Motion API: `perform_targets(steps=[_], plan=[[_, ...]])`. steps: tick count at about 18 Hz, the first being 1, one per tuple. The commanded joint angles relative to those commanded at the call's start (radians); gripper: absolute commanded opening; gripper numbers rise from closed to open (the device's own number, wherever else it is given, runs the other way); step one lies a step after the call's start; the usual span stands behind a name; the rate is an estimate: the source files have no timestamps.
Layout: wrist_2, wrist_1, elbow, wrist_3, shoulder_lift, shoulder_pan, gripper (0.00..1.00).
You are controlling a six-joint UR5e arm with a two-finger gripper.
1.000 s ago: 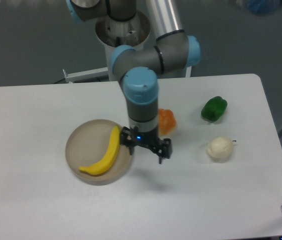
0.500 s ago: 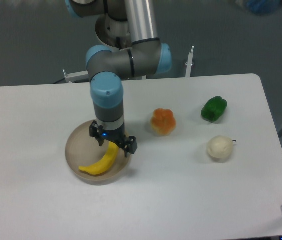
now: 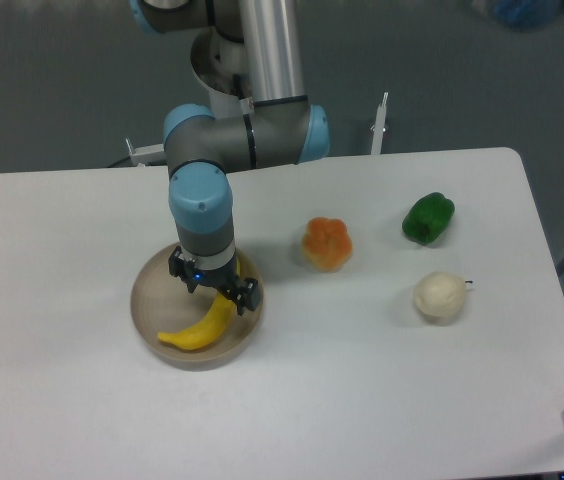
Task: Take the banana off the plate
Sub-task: 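Close the gripper on the yellow banana's middle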
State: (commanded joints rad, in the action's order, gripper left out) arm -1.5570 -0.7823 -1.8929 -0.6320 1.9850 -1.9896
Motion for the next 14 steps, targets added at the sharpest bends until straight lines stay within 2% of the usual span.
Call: perform_targets(steps=[2,3,4,5,7,8,9,10,14], plan=[[0.000,0.000,0.000,0.002,0.002,0.000,1.00],[0.000,0.000,0.000,0.002,0.003,0.000,0.96],[0.000,0.002,0.002,0.002,0.006,0.000,0.83],[0.000,0.002,0.002,0.000,0.011,0.000,0.67],[0.002,0.000,0.003,0.000,0.012,0.000,0.61],[0.000,0.000,0.003,0.000,0.012,0.000,0.54],[0.000,0.002,0.003,-0.002,0.014,0.000,0.42],[0.000,0.002,0.006,-0.002,0.014,0.000,0.36],[0.000,0.000,0.009,-0.002,0.006,0.000,0.33]])
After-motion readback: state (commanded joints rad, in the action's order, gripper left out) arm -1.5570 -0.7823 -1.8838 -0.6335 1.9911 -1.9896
